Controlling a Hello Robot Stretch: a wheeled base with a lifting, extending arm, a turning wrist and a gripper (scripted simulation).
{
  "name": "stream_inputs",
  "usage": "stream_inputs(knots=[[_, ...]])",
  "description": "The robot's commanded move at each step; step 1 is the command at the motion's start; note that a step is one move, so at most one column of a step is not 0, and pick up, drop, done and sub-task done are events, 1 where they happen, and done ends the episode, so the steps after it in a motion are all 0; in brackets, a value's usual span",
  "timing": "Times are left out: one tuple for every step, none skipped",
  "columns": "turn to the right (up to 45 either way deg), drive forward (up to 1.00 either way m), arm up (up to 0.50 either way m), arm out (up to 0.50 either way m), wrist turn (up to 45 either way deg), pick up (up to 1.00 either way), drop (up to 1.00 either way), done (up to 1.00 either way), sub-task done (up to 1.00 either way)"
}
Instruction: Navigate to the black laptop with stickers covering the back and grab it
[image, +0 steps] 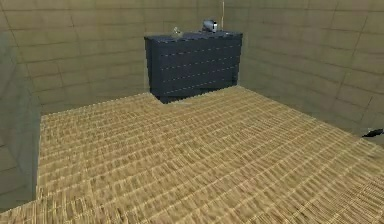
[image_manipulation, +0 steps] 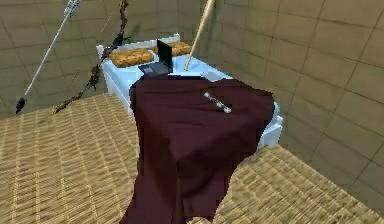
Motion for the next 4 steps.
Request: stream_inputs(knots=[[0.0, 1.00, 0.00, 0.00, 0.0, 0.00, 0.00, 0.00, 0.00], [3.0, 0.00, 0.00, 0.00, 0.0, 0.00, 0.00, 0.00, 0.00], [0.0, 1.00, 0.00, 0.00, 0.0, 0.00, 0.00, 0.00, 0.00], [0.0, 0.65, 0.00, 0.00, 0.0, 0.00, 0.00, 0.00, 0.00]])
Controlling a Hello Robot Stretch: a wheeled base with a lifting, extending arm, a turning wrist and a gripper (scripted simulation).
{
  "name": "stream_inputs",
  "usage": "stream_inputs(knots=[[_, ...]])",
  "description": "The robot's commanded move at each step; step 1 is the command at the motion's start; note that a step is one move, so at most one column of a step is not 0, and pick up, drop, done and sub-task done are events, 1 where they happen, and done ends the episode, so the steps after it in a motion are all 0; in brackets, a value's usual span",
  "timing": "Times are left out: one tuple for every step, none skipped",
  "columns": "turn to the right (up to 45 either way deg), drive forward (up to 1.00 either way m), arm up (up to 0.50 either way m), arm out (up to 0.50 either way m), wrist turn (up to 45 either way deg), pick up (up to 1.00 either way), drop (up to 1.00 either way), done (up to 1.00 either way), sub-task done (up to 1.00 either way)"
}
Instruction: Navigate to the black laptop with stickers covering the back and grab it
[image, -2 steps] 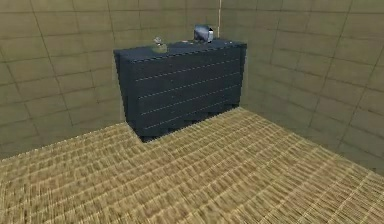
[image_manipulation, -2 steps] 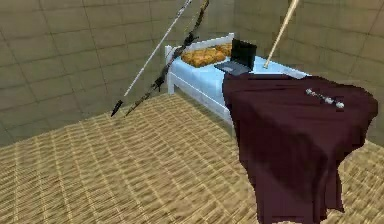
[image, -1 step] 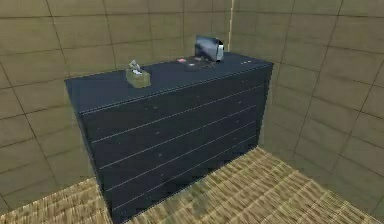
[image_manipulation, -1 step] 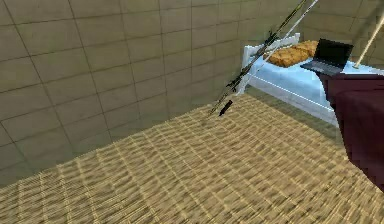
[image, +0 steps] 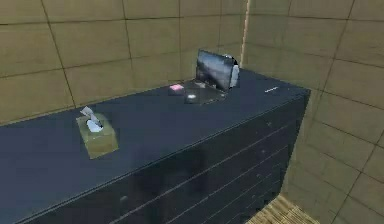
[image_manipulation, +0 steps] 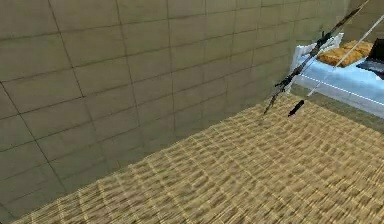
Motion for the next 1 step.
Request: stream_inputs(knots=[[-45.0, 0.00, 0.00, 0.00, 0.0, 0.00, 0.00, 0.00, 0.00]])
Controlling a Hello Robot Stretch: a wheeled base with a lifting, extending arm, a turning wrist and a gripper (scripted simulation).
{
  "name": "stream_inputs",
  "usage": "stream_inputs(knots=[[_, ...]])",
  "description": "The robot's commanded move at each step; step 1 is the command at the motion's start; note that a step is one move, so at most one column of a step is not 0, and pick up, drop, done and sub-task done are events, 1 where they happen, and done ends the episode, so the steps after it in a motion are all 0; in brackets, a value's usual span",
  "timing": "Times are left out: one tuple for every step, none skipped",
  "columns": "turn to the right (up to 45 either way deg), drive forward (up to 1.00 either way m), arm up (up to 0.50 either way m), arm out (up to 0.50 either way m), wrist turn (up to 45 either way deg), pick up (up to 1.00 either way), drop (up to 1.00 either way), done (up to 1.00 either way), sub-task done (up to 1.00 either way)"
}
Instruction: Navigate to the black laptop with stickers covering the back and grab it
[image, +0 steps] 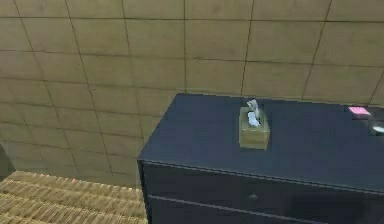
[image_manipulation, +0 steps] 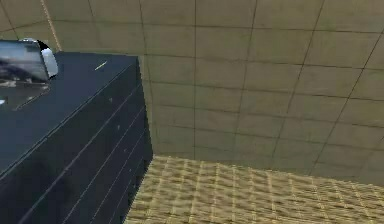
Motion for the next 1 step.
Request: stream_inputs(knots=[[-39.0, 0.00, 0.00, 0.00, 0.0, 0.00, 0.00, 0.00, 0.00]])
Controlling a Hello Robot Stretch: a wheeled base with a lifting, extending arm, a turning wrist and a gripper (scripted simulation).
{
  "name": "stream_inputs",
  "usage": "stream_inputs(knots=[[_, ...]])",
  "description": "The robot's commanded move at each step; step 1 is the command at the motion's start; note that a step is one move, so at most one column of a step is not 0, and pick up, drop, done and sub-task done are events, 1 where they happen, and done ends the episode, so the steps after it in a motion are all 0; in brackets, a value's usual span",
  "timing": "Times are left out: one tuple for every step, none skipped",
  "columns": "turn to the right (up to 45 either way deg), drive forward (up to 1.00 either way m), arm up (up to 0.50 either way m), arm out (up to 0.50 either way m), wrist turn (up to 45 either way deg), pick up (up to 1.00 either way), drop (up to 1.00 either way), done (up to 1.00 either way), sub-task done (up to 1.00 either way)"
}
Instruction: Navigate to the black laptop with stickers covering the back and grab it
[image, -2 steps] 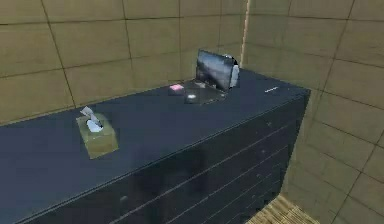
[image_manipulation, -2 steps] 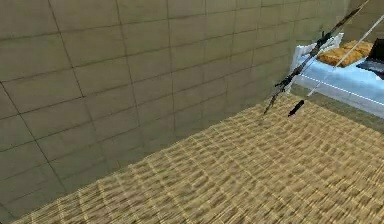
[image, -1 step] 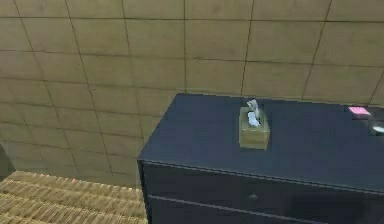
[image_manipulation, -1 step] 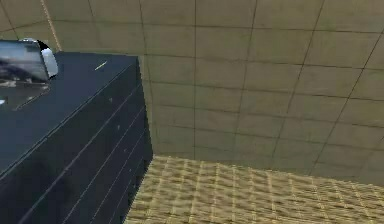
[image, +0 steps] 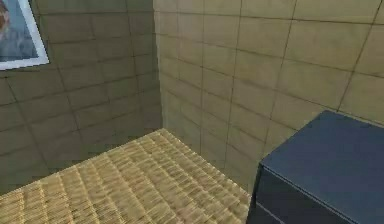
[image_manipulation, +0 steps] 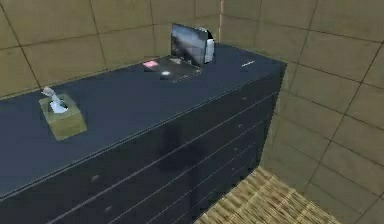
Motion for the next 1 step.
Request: stream_inputs(knots=[[45.0, 0.00, 0.00, 0.00, 0.0, 0.00, 0.00, 0.00, 0.00]])
